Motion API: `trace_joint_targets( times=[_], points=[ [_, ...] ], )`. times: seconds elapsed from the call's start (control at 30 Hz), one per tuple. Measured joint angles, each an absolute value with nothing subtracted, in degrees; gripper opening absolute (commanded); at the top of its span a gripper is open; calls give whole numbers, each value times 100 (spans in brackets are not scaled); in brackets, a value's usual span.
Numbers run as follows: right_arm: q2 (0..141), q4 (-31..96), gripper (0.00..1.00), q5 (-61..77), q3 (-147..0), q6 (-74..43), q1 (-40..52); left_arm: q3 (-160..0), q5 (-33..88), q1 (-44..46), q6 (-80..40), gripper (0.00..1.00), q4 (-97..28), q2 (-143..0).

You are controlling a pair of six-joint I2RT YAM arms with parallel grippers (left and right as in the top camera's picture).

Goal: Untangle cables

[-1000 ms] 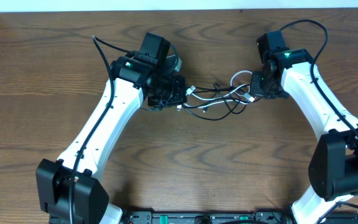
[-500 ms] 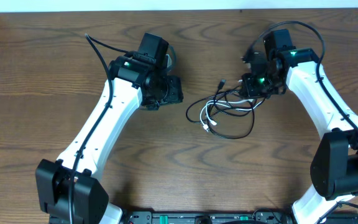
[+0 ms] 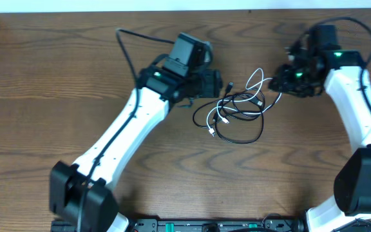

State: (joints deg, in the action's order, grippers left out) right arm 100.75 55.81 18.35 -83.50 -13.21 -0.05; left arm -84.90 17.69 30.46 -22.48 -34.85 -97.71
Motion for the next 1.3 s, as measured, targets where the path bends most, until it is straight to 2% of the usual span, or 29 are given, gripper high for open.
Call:
trace_joint_targets(
  times=[0.17,0.33,0.57,1.2,1.23,1.3],
  points=[
    [10075,5808,49,1669,-8350,-1483,-532,-8499,1767,3251,-2202,61,-2427,-10641],
    [10075,6031,49,1581,-8350,-1468,-690,-8499,1765,3358,-2132,60,-1903,-11432],
    [10075,6058,50,1514,-8350,-1420,-683,-8499,1767,3524,-2137,44,-1806,-11950],
    [10075,6045,51,1490,-8294,-1356,-685,-8506,552,3999,-3656,35,-1761,-12405],
    [10075,6042,51,1490,-8285,-1354,-683,-8506,537,4014,-3708,34,-1756,-12409],
    [10075,6040,51,1487,-8270,-1339,-685,-8506,504,4053,-3756,25,-1754,-12409]
  ],
)
